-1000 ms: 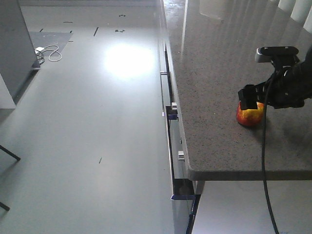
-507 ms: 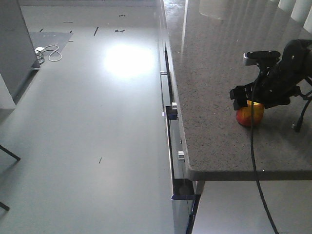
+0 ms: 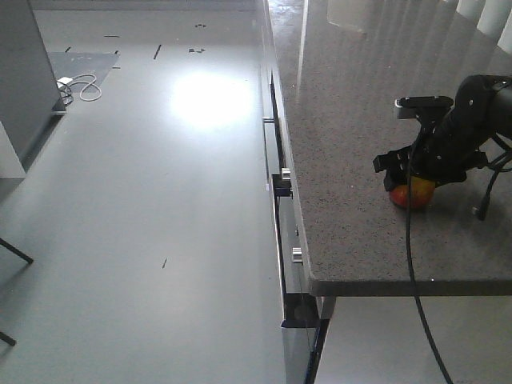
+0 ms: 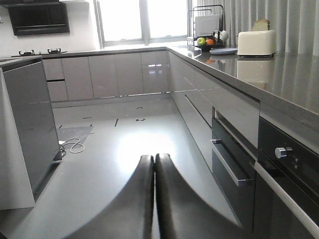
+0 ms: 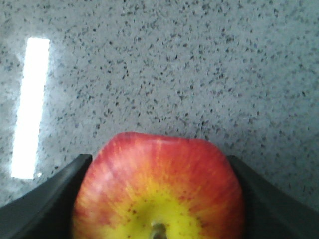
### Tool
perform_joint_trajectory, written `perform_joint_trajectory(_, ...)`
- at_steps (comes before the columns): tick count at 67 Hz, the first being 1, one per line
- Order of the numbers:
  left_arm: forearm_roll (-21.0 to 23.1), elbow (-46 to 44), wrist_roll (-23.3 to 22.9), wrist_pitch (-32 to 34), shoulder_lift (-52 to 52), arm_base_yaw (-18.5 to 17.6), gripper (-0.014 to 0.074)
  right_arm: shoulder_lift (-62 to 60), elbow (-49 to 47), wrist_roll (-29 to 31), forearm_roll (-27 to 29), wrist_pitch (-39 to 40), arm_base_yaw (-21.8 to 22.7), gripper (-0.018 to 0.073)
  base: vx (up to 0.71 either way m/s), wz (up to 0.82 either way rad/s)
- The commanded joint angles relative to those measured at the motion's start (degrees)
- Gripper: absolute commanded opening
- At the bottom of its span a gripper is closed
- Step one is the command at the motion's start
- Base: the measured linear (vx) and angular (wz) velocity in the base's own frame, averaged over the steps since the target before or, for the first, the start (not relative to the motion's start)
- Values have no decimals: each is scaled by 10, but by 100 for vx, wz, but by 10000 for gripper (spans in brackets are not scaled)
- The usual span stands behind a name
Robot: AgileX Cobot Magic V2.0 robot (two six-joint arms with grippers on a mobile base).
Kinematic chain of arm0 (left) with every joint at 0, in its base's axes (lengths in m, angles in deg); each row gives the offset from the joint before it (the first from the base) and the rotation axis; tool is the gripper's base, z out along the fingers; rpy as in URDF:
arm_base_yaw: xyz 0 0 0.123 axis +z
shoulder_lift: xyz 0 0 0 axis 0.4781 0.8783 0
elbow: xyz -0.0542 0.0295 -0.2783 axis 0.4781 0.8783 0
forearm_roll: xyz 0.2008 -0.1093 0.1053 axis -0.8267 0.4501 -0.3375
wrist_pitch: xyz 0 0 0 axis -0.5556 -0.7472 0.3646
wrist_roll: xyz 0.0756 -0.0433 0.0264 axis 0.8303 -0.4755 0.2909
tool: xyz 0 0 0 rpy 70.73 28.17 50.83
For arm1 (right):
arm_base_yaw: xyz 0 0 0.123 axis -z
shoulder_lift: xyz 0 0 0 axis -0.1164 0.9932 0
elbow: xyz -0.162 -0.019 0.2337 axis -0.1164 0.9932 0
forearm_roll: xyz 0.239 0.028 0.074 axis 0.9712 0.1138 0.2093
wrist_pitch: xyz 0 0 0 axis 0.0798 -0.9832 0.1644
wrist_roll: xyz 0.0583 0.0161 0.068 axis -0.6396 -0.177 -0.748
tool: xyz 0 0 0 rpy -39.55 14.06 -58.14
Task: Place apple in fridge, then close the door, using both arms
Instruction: 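Close the right gripper on the apple and lift it off the counter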
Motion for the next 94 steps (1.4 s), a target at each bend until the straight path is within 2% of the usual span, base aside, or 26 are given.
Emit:
perform_joint_trajectory(1, 0, -10, 1, 39, -8, -5, -6, -51, -19, -8, 1, 0, 3, 280, 0, 0)
perform_joint_trajectory(9, 0, -10, 1, 39, -8, -5, -6, -73, -19, -10, 27, -3, 3, 205, 0, 0)
perform_joint_trajectory(28, 0, -10, 1, 39, -8, -5, -6, -150, -5, -8, 82, -110, 2, 113, 0, 0)
perform_joint_trajectory(43, 0, -10, 1, 39, -8, -5, -6, -279, 162, -3, 99, -27, 2, 112, 0, 0)
perform_joint_trajectory(52, 0, -10, 1, 39, -8, -5, -6, -360, 259, 22, 100, -6, 2, 112, 0, 0)
perform_joint_trajectory(69, 0, -10, 1, 39, -8, -5, -6, -492, 364, 39, 103, -14, 2, 112, 0, 0)
perform_joint_trajectory(94, 0, -10, 1, 39, -8, -5, -6, -700, 462, 39, 103, -71, 2, 112, 0, 0)
